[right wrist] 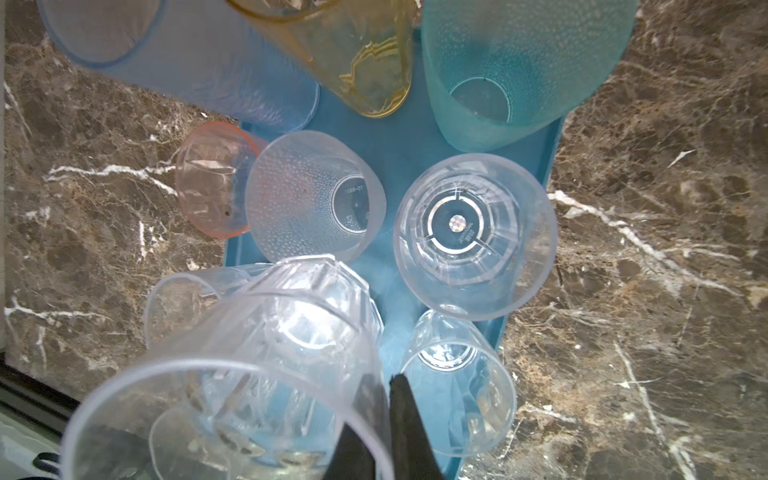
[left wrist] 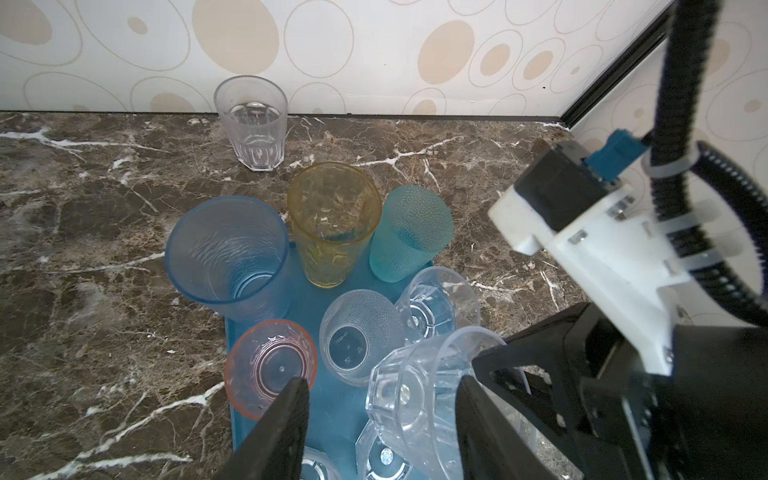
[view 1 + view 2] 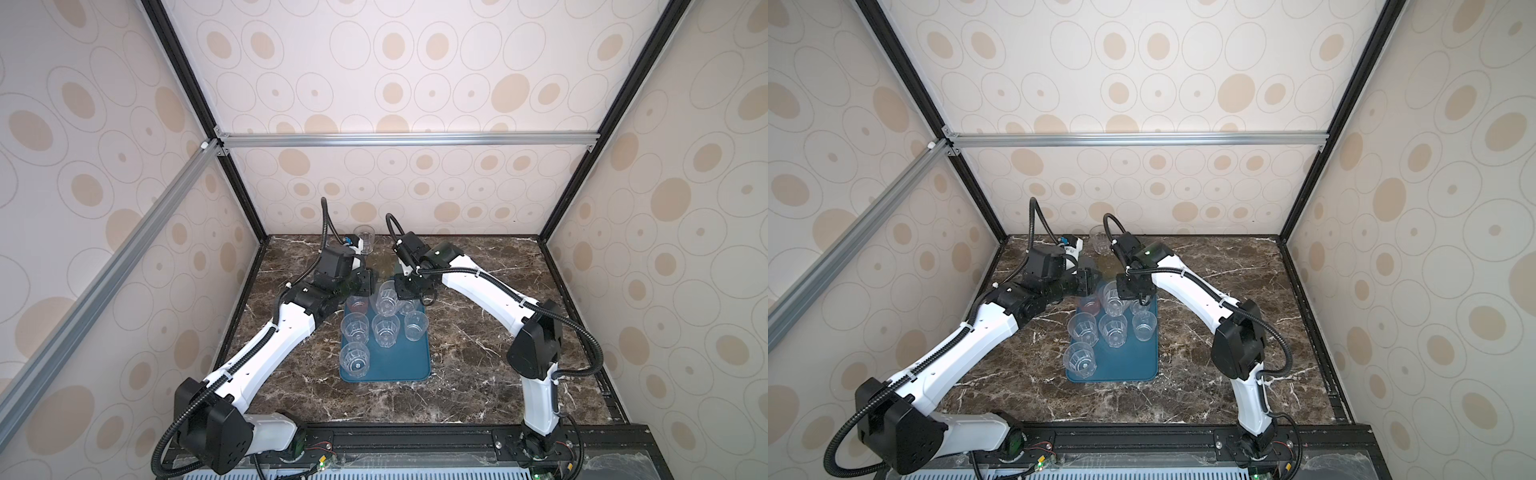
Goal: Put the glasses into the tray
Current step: 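Lower the clear glass onto the tray edge nearest the robot and open the right gripper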
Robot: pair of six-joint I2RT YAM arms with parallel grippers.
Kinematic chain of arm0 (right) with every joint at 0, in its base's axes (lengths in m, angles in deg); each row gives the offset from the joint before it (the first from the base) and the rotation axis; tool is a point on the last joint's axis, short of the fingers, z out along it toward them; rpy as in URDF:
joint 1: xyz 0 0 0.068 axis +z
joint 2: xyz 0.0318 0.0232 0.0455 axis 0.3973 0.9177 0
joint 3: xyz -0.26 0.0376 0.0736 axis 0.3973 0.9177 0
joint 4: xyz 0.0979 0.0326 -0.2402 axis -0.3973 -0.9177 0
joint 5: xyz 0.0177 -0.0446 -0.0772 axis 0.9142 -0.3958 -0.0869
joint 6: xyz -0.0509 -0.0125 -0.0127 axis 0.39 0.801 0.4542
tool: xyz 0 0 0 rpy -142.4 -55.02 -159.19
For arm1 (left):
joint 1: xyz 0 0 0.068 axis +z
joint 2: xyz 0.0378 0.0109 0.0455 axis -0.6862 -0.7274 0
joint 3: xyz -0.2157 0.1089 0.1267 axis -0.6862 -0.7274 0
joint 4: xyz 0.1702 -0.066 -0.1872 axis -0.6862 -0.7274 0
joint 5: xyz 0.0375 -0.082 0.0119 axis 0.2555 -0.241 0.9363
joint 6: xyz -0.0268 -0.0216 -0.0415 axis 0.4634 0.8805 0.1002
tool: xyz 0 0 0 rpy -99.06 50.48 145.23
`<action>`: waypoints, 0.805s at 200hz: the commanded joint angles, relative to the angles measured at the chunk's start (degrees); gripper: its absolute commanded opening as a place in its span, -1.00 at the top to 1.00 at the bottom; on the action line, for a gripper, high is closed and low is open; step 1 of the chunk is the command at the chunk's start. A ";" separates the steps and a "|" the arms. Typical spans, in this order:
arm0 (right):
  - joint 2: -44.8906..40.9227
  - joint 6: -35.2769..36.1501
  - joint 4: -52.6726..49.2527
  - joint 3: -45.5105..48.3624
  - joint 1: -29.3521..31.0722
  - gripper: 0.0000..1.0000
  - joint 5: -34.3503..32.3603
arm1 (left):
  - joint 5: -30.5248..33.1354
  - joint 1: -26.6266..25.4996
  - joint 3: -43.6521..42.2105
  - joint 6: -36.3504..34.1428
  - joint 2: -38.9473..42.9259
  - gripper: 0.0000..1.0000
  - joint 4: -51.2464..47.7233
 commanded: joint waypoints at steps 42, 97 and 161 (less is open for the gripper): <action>-5.31 1.34 -5.62 -2.44 0.78 0.95 0.02 | 0.71 1.63 0.31 -2.38 3.34 -0.13 0.00; -13.52 0.05 -12.14 4.90 6.42 0.96 -1.91 | 4.23 2.42 -2.82 -4.69 8.58 -0.13 -1.71; -16.90 -7.25 -13.37 15.38 17.34 0.96 -3.84 | 6.06 2.47 -9.21 -5.26 13.95 -0.13 -1.12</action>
